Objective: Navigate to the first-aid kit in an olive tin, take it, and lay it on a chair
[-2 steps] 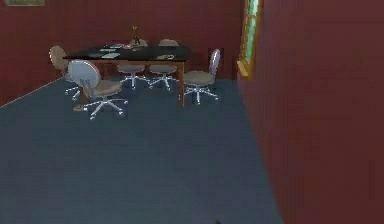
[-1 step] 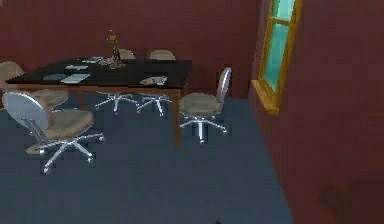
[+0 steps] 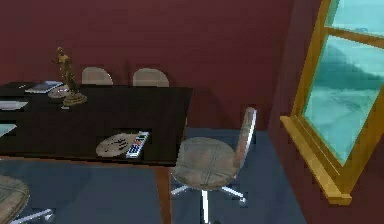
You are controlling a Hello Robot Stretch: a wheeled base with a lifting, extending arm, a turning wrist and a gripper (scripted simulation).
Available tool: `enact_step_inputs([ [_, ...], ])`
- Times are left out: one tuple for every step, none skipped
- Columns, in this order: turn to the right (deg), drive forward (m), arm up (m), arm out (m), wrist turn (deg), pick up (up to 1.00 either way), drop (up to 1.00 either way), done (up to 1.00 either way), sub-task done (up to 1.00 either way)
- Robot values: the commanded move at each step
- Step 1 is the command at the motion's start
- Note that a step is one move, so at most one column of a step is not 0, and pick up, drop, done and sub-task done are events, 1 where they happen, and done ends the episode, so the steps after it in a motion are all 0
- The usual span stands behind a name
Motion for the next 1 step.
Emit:
enact_step_inputs([
  [9.0, 0.0, 0.0, 0.0, 0.0, 0.0, 0.0, 0.0, 0.0],
])
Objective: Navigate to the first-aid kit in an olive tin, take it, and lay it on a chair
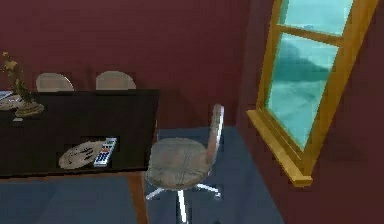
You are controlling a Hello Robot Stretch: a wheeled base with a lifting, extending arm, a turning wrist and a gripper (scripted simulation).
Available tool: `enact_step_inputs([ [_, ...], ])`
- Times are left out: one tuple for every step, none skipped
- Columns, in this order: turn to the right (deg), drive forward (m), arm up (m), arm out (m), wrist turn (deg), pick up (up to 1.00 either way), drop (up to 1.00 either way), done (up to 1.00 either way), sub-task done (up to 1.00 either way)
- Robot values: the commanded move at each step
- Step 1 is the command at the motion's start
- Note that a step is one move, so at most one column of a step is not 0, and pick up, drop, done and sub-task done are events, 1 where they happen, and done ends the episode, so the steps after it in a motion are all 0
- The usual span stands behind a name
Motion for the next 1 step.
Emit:
enact_step_inputs([
  [0.0, 0.35, 0.0, 0.0, 0.0, 0.0, 0.0, 0.0, 0.0],
])
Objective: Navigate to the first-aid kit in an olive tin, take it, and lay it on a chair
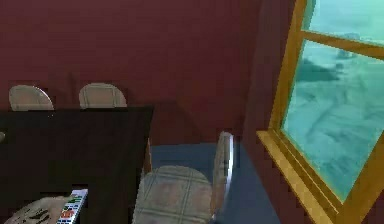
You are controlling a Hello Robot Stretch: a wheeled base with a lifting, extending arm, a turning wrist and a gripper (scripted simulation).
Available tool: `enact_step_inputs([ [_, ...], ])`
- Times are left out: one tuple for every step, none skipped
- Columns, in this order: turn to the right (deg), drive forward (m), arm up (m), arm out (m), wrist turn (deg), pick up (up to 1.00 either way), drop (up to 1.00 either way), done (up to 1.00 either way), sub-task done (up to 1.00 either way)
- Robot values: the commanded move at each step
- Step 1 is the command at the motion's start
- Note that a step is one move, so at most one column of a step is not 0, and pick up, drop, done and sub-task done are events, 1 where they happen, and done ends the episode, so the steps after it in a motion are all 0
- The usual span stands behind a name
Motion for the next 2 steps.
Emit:
enact_step_inputs([
  [-45.0, 0.0, 0.0, 0.0, 0.0, 0.0, 0.0, 0.0, 0.0],
  [-45.0, 0.0, 0.0, 0.0, 0.0, 0.0, 0.0, 0.0, 0.0],
])
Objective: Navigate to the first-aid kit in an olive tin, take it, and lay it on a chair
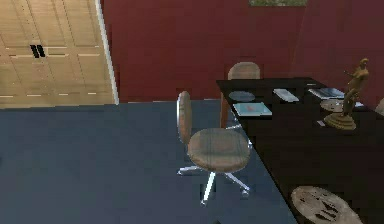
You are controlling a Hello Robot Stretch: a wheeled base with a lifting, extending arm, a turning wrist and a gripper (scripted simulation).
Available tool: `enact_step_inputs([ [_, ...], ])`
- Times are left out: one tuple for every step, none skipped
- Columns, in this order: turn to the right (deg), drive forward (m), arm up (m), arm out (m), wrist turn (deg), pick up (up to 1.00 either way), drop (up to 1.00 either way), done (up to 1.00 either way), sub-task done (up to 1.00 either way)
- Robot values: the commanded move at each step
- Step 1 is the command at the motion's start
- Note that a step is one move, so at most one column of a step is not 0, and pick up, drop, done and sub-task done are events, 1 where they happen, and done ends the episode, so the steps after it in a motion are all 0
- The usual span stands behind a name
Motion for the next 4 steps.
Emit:
enact_step_inputs([
  [-6.0, 0.0, 0.0, 0.0, 0.0, 0.0, 0.0, 0.0, 0.0],
  [0.0, 0.0, 0.0, 0.48, 0.0, 0.0, 0.0, 0.0, 0.0],
  [0.0, 0.0, 0.0, 0.0, 45.0, 0.0, 0.0, 0.0, 0.0],
  [0.0, 0.0, 0.0, 0.0, 45.0, 0.0, 0.0, 0.0, 0.0],
])
